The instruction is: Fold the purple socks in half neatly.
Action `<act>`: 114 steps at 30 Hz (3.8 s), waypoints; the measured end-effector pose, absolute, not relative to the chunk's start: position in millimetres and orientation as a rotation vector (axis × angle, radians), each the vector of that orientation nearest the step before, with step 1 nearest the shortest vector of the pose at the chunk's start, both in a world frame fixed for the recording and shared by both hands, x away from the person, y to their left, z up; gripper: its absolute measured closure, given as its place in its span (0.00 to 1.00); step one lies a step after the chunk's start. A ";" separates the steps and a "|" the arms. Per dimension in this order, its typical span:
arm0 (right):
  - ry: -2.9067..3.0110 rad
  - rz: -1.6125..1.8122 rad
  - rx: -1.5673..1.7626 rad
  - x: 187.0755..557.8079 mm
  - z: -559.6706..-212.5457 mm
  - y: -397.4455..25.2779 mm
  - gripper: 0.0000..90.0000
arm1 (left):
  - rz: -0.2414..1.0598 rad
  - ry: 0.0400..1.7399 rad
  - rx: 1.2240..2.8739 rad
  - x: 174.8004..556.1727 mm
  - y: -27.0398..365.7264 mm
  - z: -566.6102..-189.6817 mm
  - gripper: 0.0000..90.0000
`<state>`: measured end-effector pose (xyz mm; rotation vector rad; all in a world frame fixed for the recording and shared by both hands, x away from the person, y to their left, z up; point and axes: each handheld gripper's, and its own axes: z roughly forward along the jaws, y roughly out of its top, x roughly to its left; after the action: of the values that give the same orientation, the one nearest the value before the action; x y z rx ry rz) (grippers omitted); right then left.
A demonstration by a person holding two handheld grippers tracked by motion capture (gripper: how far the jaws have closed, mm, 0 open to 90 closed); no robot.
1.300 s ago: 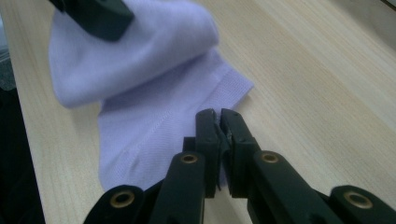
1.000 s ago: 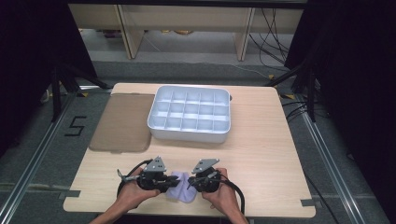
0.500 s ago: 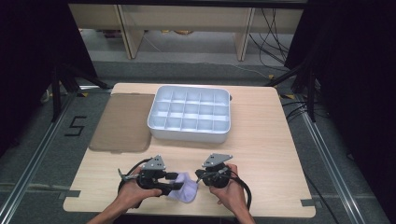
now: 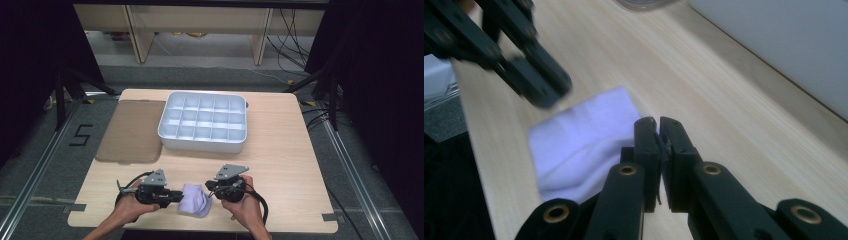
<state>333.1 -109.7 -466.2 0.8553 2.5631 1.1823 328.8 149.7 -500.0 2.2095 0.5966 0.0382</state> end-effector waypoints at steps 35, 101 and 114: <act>2.670 1.036 0.853 334.3 -490.7 -93.5 1.00 | 0.199 0.610 2.262 345.1 130.2 -510.2 0.97; 2.753 1.116 0.640 303.5 -500.8 -51.1 0.96 | 0.076 0.768 2.127 322.2 153.2 -508.8 0.91; 2.624 1.130 0.729 336.5 -488.4 -62.7 0.98 | 0.090 0.742 2.147 322.7 153.4 -506.7 0.91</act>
<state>336.5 -62.7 -488.4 0.7294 2.6238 1.1300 322.7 153.4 -506.7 2.1474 0.7420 0.0897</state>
